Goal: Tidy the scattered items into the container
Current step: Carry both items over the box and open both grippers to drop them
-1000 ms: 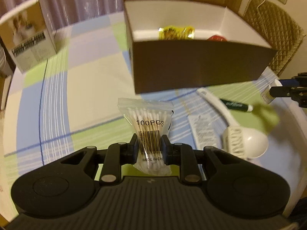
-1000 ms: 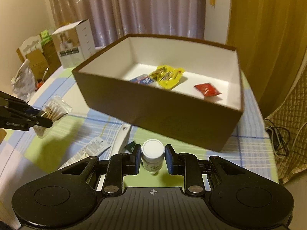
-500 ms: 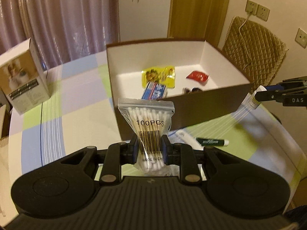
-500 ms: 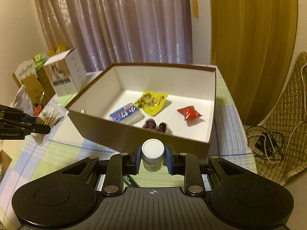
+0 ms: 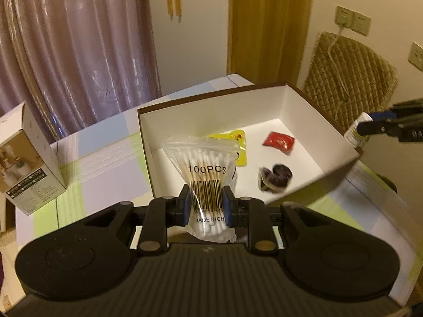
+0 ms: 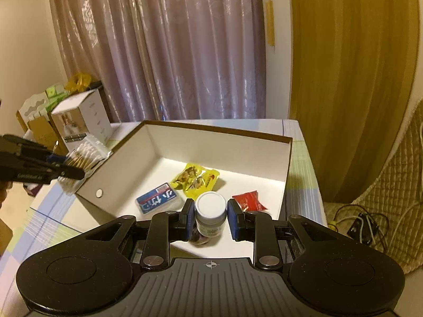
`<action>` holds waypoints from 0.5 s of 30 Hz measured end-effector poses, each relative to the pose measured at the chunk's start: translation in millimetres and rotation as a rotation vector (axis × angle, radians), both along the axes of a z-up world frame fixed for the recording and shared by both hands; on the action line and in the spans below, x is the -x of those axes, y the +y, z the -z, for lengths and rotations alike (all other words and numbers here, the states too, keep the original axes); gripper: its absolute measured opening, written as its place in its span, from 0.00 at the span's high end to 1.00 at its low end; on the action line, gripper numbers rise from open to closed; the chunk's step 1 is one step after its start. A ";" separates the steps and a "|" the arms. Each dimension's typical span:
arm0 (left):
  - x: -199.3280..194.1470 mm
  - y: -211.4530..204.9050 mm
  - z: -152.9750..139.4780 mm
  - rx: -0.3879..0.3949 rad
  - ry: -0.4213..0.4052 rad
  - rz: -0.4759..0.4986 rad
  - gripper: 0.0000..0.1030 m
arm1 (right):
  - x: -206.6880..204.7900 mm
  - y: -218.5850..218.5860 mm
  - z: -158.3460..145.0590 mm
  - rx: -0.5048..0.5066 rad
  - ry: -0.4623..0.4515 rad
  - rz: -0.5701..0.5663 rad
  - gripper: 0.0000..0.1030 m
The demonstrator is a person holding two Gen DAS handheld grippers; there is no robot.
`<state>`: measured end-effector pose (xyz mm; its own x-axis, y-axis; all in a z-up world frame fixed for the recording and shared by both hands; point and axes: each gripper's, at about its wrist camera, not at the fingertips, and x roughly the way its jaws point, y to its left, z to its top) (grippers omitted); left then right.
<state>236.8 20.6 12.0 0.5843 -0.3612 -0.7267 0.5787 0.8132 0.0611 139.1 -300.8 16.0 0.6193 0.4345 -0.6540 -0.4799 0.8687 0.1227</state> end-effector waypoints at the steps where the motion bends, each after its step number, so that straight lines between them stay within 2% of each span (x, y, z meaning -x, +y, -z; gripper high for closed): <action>1: -8.9 -2.7 1.2 0.004 0.016 -0.008 0.81 | -6.7 1.3 2.7 0.007 0.010 -0.006 0.72; 3: -25.9 -8.8 5.1 -0.002 0.046 -0.019 0.81 | -18.5 3.9 8.9 0.024 0.031 -0.014 0.72; 7: -50.1 -24.5 19.3 -0.076 0.071 -0.030 0.81 | -32.6 8.0 19.7 0.060 0.058 -0.032 0.72; 10: -58.3 -29.0 29.9 -0.119 0.082 -0.033 0.81 | -38.6 8.2 28.0 0.083 0.083 -0.052 0.72; 15: -64.7 -31.7 37.8 -0.143 0.102 -0.021 0.81 | -46.3 7.9 37.2 0.120 0.114 -0.077 0.72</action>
<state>301.6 -11.1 -25.8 0.5111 -0.2385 -0.8258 0.5706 0.8126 0.1185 185.4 -292.9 -21.2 0.5061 0.3920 -0.7682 -0.5342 0.8418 0.0777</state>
